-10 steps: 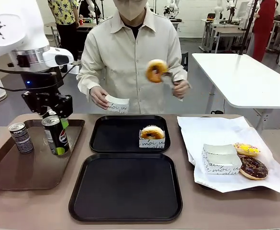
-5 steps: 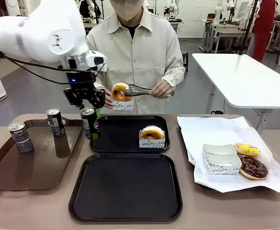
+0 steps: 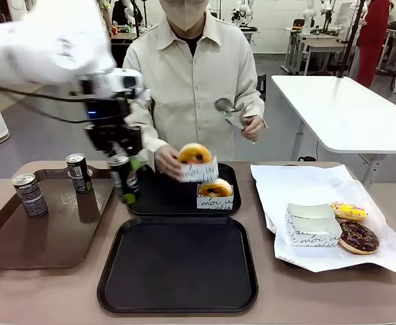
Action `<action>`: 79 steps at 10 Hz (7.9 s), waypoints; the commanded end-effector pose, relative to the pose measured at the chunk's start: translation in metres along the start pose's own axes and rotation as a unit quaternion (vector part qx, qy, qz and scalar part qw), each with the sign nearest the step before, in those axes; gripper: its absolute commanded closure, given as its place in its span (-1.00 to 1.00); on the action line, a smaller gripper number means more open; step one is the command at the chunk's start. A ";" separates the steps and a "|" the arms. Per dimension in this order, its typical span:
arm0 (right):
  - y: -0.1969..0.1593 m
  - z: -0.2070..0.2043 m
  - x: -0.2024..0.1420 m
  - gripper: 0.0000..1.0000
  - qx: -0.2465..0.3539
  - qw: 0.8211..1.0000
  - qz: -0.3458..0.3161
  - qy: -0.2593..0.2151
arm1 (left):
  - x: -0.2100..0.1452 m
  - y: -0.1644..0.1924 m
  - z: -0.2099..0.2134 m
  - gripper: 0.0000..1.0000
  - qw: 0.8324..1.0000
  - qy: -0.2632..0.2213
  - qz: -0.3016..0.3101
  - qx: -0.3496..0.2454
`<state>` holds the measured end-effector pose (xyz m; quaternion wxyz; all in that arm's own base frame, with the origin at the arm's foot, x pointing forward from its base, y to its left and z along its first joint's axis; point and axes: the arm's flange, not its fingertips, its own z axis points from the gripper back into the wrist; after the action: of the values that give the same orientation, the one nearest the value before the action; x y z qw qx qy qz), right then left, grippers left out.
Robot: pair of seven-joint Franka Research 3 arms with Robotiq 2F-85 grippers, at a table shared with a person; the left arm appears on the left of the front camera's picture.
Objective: Set up donuts and drinks on trays.
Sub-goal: Pick up one Pepsi coke and place it on the Flat Tray, then pick up one Pepsi coke from the Handle tray and place it on the Flat Tray without a Pepsi coke.
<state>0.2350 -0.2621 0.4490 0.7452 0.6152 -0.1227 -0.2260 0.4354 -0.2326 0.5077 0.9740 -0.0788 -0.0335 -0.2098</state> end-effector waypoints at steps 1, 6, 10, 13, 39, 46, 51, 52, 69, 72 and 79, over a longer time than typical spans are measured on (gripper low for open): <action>0.001 0.000 -0.001 -1.00 0.003 1.000 0.000 0.002 | -0.118 0.029 0.046 -0.15 0.999 -0.015 -0.034 -0.020; 0.001 0.000 -0.001 -1.00 0.003 1.000 0.000 0.002 | -0.139 0.026 0.046 -0.15 0.999 -0.016 -0.035 0.012; 0.001 0.000 -0.001 -1.00 0.003 1.000 0.000 0.002 | -0.119 0.022 0.036 -0.15 0.998 -0.038 0.017 0.049; 0.001 0.000 -0.001 -1.00 0.003 1.000 0.000 0.002 | -0.058 -0.002 0.017 -0.15 0.991 -0.060 0.064 0.101; 0.001 0.000 -0.001 -1.00 0.003 1.000 0.000 0.002 | 0.097 -0.028 -0.058 -1.00 0.984 -0.055 0.155 0.069; 0.001 0.000 -0.001 -1.00 0.003 1.000 0.000 0.002 | 0.071 0.004 -0.046 -1.00 0.981 -0.054 0.170 0.083; 0.001 0.000 -0.001 -1.00 0.003 1.000 0.000 0.002 | -0.004 0.143 0.028 -1.00 0.966 -0.039 0.231 0.107; 0.001 0.000 -0.001 -1.00 0.003 1.000 0.000 0.002 | -0.018 0.163 0.029 -1.00 0.962 -0.024 0.244 0.123; 0.001 0.000 -0.001 -1.00 0.003 1.000 0.000 0.002 | -0.091 0.258 -0.010 -1.00 0.945 -0.047 0.316 0.069; 0.001 0.000 -0.001 -1.00 0.003 1.000 0.000 0.002 | -0.088 0.270 -0.025 -1.00 0.947 -0.044 0.315 0.041; 0.001 0.000 -0.001 -1.00 0.003 1.000 0.000 0.002 | -0.072 0.263 -0.064 -1.00 0.960 -0.024 0.276 0.039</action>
<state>0.2349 -0.2622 0.4491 0.7451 0.6153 -0.1229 -0.2260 0.4807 0.0217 0.4046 0.9956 -0.0362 -0.0233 0.0834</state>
